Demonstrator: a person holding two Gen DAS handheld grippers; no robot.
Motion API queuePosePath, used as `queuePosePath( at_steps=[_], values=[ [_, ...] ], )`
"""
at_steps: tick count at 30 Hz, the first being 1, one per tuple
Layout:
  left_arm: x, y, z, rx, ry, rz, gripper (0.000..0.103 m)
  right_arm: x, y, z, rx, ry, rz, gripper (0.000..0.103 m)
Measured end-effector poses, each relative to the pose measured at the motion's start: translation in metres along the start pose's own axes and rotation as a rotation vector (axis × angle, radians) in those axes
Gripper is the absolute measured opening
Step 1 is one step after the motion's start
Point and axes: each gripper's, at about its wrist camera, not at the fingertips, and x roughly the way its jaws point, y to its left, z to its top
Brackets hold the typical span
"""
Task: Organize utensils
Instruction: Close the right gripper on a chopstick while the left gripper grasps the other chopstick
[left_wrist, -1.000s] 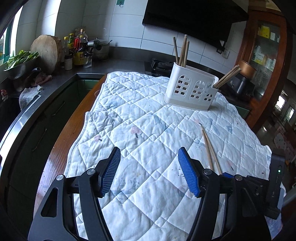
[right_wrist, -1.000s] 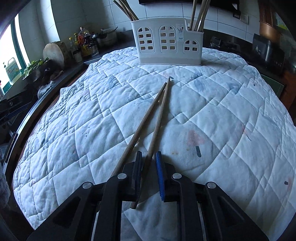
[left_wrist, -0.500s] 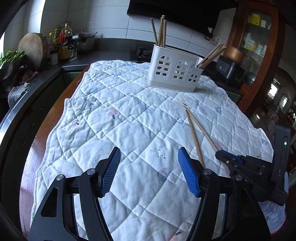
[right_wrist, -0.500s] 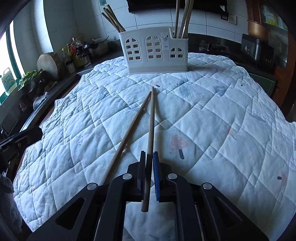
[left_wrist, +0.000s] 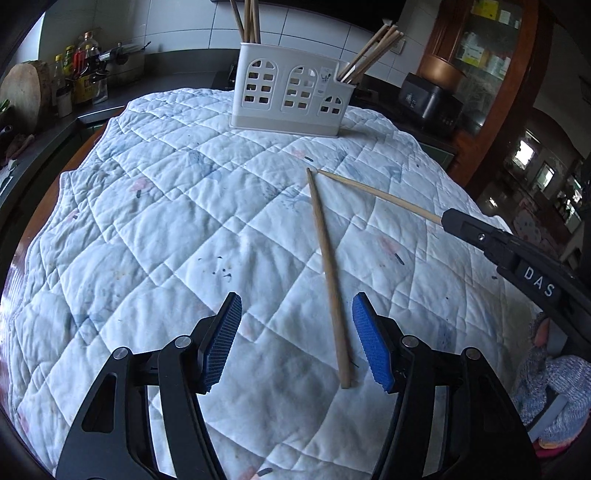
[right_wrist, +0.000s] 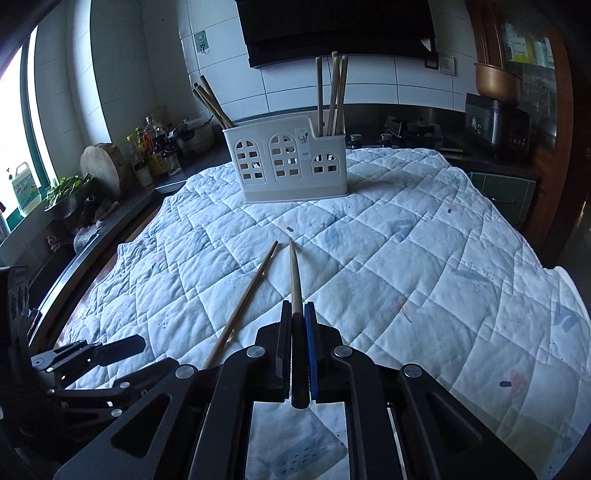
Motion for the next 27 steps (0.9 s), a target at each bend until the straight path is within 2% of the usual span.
queuePosePath(
  at_steps=[1, 2, 4, 11, 17, 19, 27],
  values=[
    [0.002, -0.002, 0.0, 0.0, 0.006, -0.011, 0.05, -0.002, -0.003, 0.001, 0.006, -0.005, 0.002, 0.007],
    [0.005, -0.005, 0.0, 0.0, 0.015, -0.018, 0.046, -0.004, -0.006, 0.002, 0.011, -0.009, 0.005, 0.007],
    [0.009, -0.008, 0.0, 0.005, 0.026, -0.026, 0.043, -0.006, -0.009, 0.002, 0.016, -0.016, 0.007, 0.007],
    [0.023, -0.023, 0.004, 0.043, 0.057, -0.039, 0.024, -0.008, -0.017, 0.002, 0.028, -0.023, 0.021, 0.007],
    [0.034, -0.023, 0.005, 0.051, 0.08, -0.016, 0.022, -0.009, -0.018, 0.002, 0.031, -0.024, 0.025, 0.007],
    [0.037, -0.025, 0.006, 0.065, 0.087, -0.014, 0.014, -0.009, -0.017, 0.002, 0.031, -0.024, 0.023, 0.007],
    [0.044, -0.031, 0.01, 0.12, 0.113, 0.011, 0.01, -0.007, -0.019, 0.003, 0.03, -0.021, 0.027, 0.007]
  ],
)
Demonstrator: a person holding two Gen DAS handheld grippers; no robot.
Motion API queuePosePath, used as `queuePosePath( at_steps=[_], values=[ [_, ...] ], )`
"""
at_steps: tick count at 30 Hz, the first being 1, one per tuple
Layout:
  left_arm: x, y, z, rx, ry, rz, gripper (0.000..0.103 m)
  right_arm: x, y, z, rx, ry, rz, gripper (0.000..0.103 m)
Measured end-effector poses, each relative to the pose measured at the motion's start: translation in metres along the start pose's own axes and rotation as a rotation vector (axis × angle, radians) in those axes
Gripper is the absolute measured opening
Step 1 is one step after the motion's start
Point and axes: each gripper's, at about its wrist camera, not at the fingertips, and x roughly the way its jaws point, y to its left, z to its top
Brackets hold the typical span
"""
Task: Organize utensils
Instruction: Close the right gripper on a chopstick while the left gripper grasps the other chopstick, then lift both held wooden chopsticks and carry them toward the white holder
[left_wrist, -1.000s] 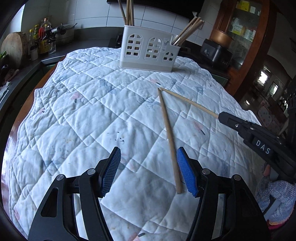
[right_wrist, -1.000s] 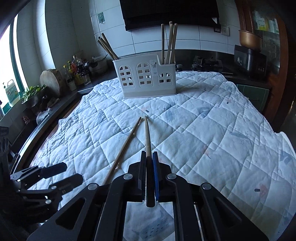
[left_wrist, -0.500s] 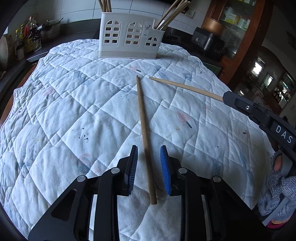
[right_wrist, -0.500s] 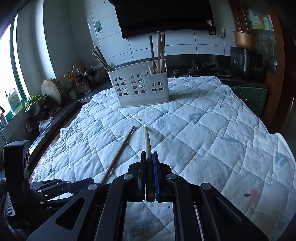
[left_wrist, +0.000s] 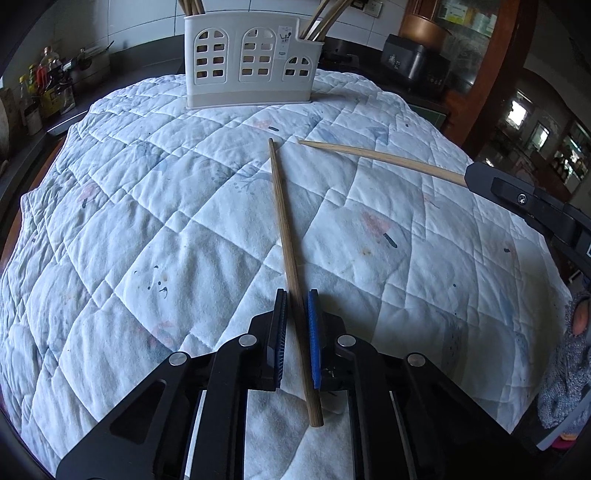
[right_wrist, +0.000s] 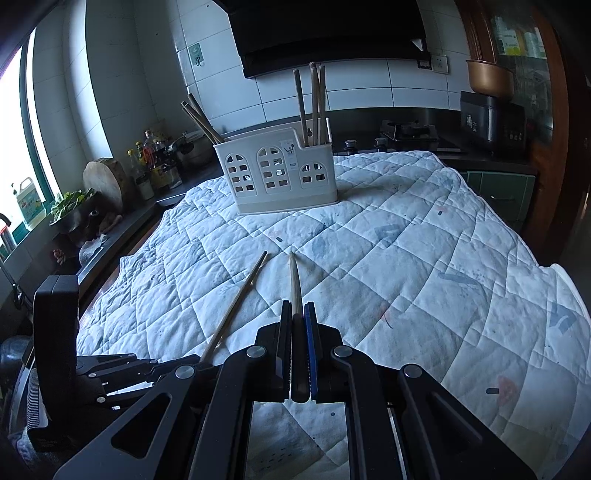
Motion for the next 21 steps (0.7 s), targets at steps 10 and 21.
queuePosePath(
  at_steps=[10, 21],
  values=[
    [-0.001, 0.004, 0.009, 0.035, 0.044, -0.034, 0.006, -0.001, 0.002, 0.004, -0.009, -0.007, 0.003, 0.007],
    [-0.051, 0.02, 0.032, -0.025, -0.126, -0.079, 0.006, -0.016, 0.007, 0.026, -0.036, -0.057, 0.017, 0.007]
  ],
)
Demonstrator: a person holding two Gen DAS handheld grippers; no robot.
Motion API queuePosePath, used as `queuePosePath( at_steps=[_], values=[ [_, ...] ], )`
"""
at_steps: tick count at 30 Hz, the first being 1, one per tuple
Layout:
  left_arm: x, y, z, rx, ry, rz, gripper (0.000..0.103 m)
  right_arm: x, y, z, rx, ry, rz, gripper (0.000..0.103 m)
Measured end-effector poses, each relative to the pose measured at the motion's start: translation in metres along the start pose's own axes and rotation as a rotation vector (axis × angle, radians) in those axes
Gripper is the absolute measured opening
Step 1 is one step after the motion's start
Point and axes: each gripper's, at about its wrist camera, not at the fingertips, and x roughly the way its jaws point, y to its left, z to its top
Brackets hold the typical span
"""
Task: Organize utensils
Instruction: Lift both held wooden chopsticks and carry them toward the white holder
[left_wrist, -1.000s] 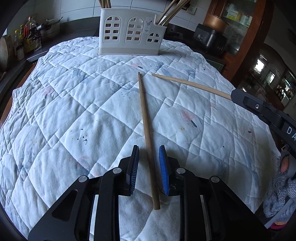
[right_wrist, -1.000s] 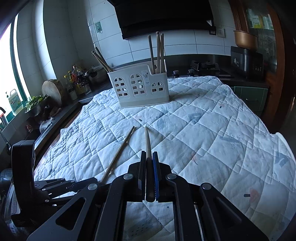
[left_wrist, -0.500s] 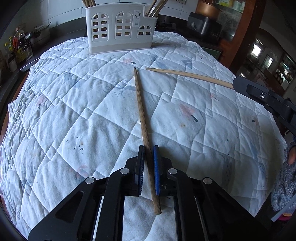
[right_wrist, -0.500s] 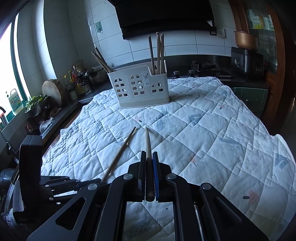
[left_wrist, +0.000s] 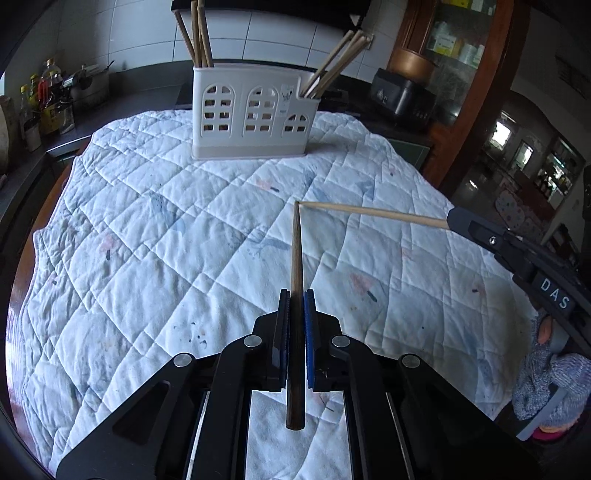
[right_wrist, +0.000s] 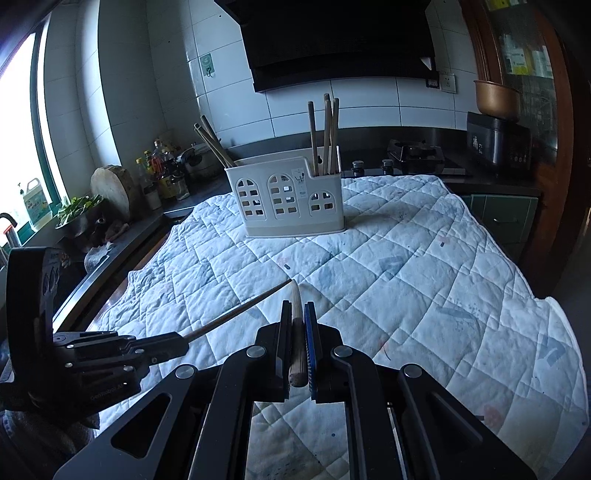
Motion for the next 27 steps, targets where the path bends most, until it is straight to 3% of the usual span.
queuePosePath(
  at_steps=[10, 27],
  values=[
    [-0.033, 0.009, 0.038, -0.003, -0.113, -0.035, 0.006, -0.006, 0.01, 0.044, -0.069, -0.026, 0.03, 0.007],
    [-0.031, 0.023, 0.053, 0.027, -0.076, -0.016, 0.006, -0.003, 0.026, 0.061, -0.128, -0.03, 0.043, 0.007]
  ],
)
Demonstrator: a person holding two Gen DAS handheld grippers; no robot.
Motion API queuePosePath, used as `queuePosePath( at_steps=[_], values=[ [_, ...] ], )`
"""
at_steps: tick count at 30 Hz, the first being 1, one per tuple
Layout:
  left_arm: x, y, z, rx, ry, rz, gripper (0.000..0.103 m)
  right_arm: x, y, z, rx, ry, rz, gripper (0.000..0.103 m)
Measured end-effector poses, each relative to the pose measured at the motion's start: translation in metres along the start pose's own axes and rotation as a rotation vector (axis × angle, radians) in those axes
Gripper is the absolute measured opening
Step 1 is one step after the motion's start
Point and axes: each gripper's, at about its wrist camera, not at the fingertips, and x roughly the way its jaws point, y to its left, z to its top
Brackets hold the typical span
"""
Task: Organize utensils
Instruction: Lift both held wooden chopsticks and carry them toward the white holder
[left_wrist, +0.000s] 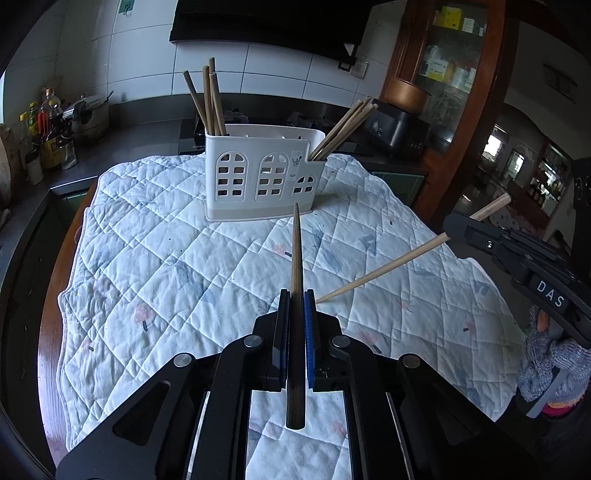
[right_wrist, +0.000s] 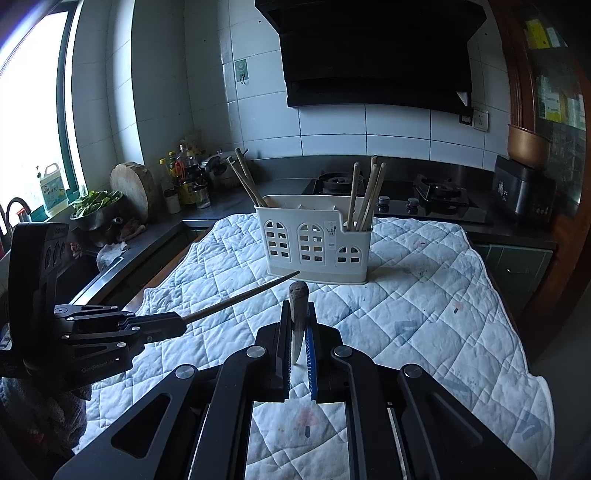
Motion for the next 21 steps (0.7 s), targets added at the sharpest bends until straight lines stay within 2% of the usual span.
queuePosePath(
  at_steps=[10, 17, 21],
  values=[
    [-0.001, 0.003, 0.015, 0.013, 0.005, -0.003, 0.006, 0.001, -0.001, 0.009, -0.017, -0.002, 0.001, 0.007],
    [-0.02, 0.004, 0.055, 0.042, -0.05, 0.012, 0.006, -0.006, -0.008, 0.048, -0.041, -0.046, -0.001, 0.007],
    [-0.025, 0.01, 0.083, 0.048, -0.046, 0.031, 0.006, -0.009, -0.009, 0.076, -0.062, -0.074, -0.007, 0.007]
  ],
)
